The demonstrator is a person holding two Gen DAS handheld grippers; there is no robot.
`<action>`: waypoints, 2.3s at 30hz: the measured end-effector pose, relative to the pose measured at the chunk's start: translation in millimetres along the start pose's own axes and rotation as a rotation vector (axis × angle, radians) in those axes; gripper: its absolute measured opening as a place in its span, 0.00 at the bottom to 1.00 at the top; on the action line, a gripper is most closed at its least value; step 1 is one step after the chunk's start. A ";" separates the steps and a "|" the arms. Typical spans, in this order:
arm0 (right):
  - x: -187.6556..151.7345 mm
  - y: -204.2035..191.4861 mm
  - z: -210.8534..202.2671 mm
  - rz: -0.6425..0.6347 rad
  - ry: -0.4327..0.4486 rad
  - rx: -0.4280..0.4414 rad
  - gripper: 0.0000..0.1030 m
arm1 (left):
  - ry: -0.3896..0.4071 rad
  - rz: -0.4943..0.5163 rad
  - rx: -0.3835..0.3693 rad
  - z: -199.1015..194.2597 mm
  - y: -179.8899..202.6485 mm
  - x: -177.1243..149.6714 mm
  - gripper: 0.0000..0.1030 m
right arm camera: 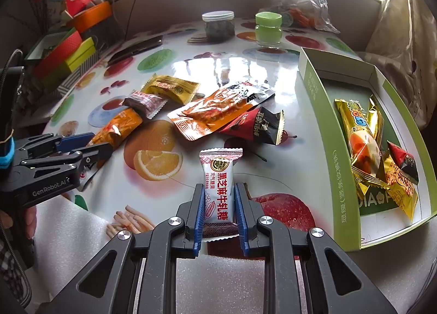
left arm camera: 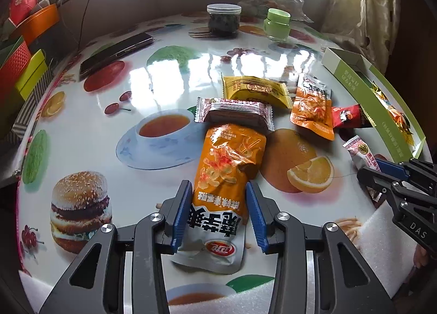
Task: Organize snacks
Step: 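Lift the white-red candy and orange packet off the table with both grippers, then carry both held snacks over the green box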
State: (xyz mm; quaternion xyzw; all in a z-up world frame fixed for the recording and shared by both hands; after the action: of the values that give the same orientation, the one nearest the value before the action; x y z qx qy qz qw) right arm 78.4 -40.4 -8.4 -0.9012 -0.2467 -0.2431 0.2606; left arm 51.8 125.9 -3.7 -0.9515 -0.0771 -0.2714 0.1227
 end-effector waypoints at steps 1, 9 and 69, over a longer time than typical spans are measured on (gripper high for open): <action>0.2 -0.2 0.3 0.001 0.000 0.001 0.19 | -0.001 -0.005 -0.002 -0.2 -0.6 -0.3 0.40; 0.4 0.4 -1.8 0.004 0.008 0.008 0.19 | 0.008 -0.024 -0.015 -4.8 -3.2 -0.9 0.39; 17.3 82.1 -106.0 0.129 0.252 -0.118 0.19 | 0.185 0.111 -0.267 -76.8 128.2 77.2 0.39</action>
State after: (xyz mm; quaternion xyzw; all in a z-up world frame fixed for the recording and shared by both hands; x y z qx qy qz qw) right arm 105.7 -158.4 51.8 -0.8911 -0.1390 -0.3514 0.2513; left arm 105.8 -11.9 76.3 -0.9331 0.0241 -0.3584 0.0165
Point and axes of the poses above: each gripper's, at about its wrist camera, not at the fingertips, and z roughly the way its jaws point, y to its right, x to its top, the point moved 1 cm from there along z, roughly the way its jaws point, and after that the axes turned 15 degrees about x, right-handed, at the moved point
